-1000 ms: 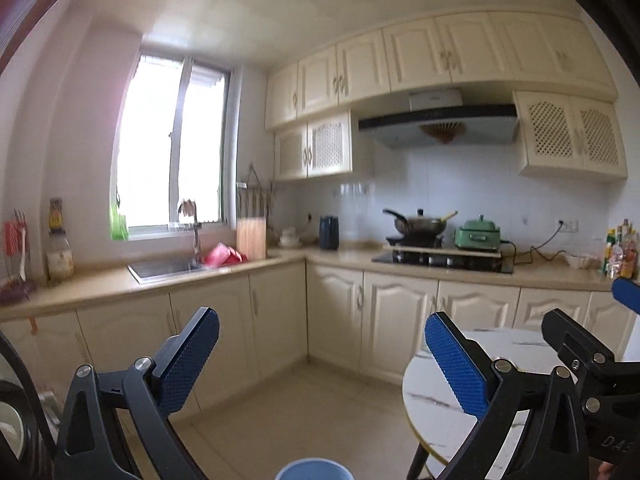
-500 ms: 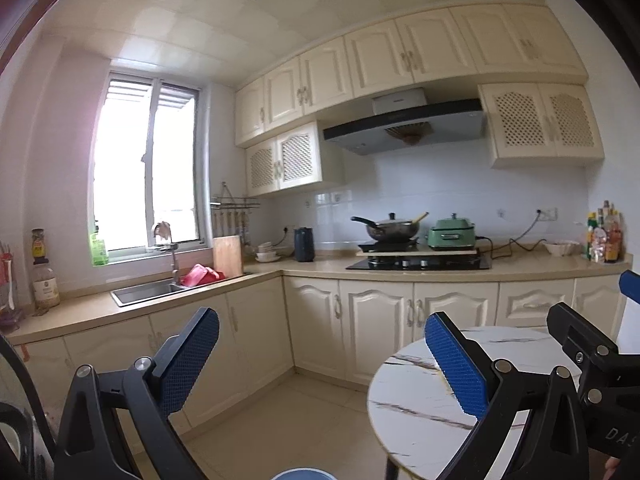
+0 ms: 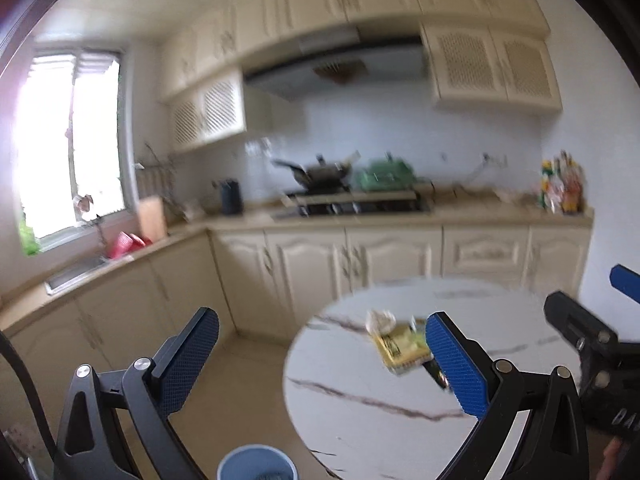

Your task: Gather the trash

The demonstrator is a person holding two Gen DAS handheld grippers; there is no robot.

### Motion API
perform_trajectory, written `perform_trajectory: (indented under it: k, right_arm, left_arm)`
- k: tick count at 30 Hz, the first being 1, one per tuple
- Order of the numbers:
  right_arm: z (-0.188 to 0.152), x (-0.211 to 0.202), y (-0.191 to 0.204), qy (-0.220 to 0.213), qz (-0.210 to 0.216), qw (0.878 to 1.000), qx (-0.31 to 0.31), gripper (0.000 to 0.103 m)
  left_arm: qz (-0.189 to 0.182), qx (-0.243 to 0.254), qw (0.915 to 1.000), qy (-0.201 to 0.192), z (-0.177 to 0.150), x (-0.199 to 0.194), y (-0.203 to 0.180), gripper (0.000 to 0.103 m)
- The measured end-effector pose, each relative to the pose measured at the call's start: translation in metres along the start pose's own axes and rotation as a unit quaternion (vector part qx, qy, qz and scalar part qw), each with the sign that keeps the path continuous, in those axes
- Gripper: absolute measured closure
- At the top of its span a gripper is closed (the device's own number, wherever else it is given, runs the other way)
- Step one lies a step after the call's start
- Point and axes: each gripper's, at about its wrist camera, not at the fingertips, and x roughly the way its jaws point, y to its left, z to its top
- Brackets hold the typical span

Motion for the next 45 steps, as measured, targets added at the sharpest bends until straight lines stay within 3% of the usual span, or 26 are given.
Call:
perform_trajectory:
  k: [5, 11, 19, 27, 29, 30, 33, 36, 40, 45]
  right_arm:
    - [-0.022, 0.055, -0.027, 0.064, -0.009, 0.998, 0.019, 0.000]
    - [-0.059, 0.126, -0.053, 0.159, -0.029, 0.986, 0.029, 0.000]
    - [-0.086, 0.192, -0.058, 0.232, -0.018, 0.972, 0.024, 0.000]
    - [-0.103, 0.248, -0.026, 0.294, 0.049, 0.954, -0.021, 0.002]
    - [-0.108, 0.258, -0.021, 0.307, 0.055, 0.950, -0.032, 0.014]
    - [-0.109, 0.260, -0.019, 0.309, 0.055, 0.949, -0.038, 0.028]
    - [-0.112, 0.261, -0.013, 0.309, 0.058, 0.947, -0.064, 0.043]
    - [-0.111, 0.255, -0.016, 0.305, 0.070, 0.947, -0.069, 0.075]
    - [-0.113, 0.242, -0.030, 0.300, 0.081, 0.949, -0.058, 0.092]
    - [-0.113, 0.224, -0.055, 0.288, 0.074, 0.954, -0.034, 0.098]
  left_arm:
    - [-0.033, -0.005, 0.9952, 0.092, -0.003, 0.065, 0.023, 0.001]
    - [-0.041, -0.013, 0.9855, 0.164, 0.007, 0.134, 0.043, 0.001]
    - [-0.061, -0.022, 0.9749, 0.213, 0.014, 0.189, 0.046, 0.001]
    - [-0.057, -0.028, 0.9719, 0.227, 0.012, 0.221, 0.059, 0.001]
    - [-0.056, -0.028, 0.9717, 0.228, 0.011, 0.222, 0.061, 0.001]
    - [-0.056, -0.028, 0.9714, 0.229, 0.011, 0.223, 0.061, 0.001]
    - [-0.058, -0.030, 0.9696, 0.236, 0.010, 0.232, 0.058, 0.001]
    - [-0.072, -0.037, 0.9663, 0.244, 0.010, 0.237, 0.055, 0.001]
    - [-0.090, -0.042, 0.9617, 0.256, 0.013, 0.243, 0.042, 0.001]
    - [-0.100, -0.021, 0.9607, 0.258, 0.020, 0.246, 0.017, 0.001]
